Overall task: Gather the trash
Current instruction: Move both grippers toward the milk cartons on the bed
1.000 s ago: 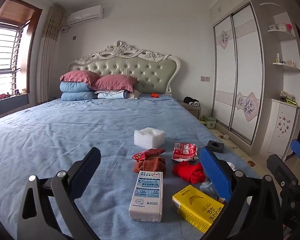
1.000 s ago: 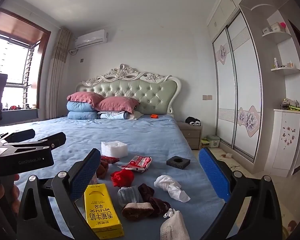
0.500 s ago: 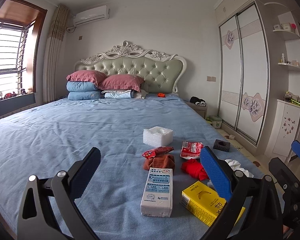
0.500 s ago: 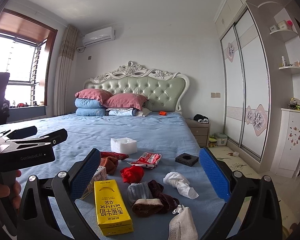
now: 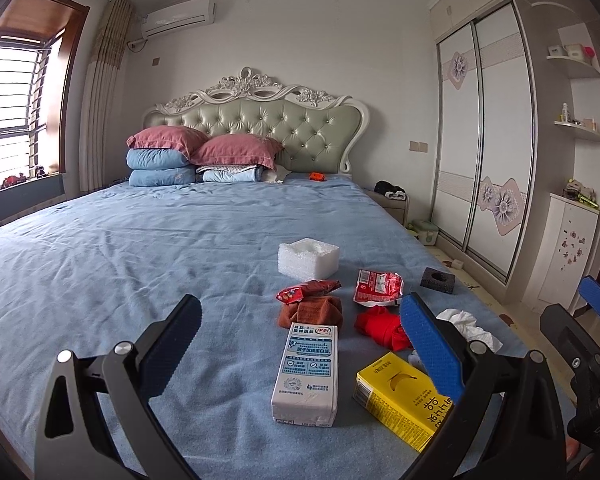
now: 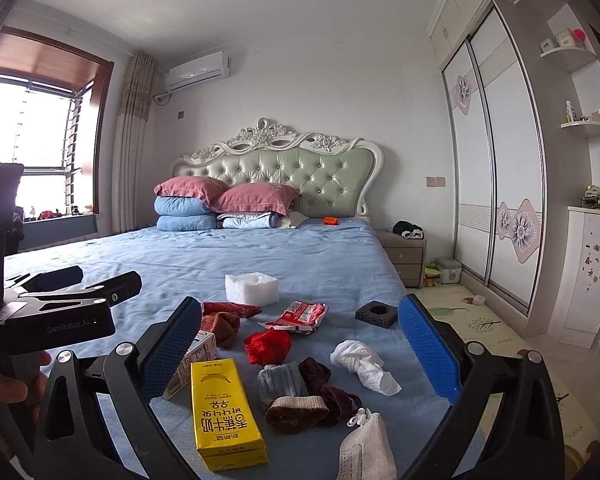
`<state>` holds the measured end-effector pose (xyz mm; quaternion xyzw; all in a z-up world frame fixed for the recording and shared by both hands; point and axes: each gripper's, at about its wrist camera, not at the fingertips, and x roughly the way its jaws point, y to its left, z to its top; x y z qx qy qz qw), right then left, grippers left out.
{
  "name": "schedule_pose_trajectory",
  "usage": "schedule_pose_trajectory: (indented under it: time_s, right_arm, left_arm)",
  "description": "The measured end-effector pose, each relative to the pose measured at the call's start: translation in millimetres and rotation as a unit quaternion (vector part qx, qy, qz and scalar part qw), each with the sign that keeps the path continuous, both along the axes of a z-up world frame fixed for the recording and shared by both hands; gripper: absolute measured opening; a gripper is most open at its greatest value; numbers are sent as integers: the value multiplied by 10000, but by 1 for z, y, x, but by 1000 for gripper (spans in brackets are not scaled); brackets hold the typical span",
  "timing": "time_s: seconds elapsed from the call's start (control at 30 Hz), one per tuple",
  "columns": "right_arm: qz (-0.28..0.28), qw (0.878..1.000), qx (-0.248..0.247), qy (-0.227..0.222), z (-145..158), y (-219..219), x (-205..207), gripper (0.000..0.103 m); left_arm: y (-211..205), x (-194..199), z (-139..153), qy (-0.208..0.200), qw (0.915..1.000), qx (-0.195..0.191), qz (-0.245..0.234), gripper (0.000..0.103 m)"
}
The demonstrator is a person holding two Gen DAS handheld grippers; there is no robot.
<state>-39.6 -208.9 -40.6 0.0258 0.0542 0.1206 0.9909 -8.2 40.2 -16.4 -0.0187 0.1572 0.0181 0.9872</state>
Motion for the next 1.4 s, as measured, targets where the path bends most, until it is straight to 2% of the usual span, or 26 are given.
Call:
schedule_pose_trajectory:
  time_s: [1.4]
  right_arm:
    - [-26, 9998, -171, 113, -1, 9, 2, 95]
  left_arm:
    - [2, 7, -4, 224, 9997, -67, -98, 99]
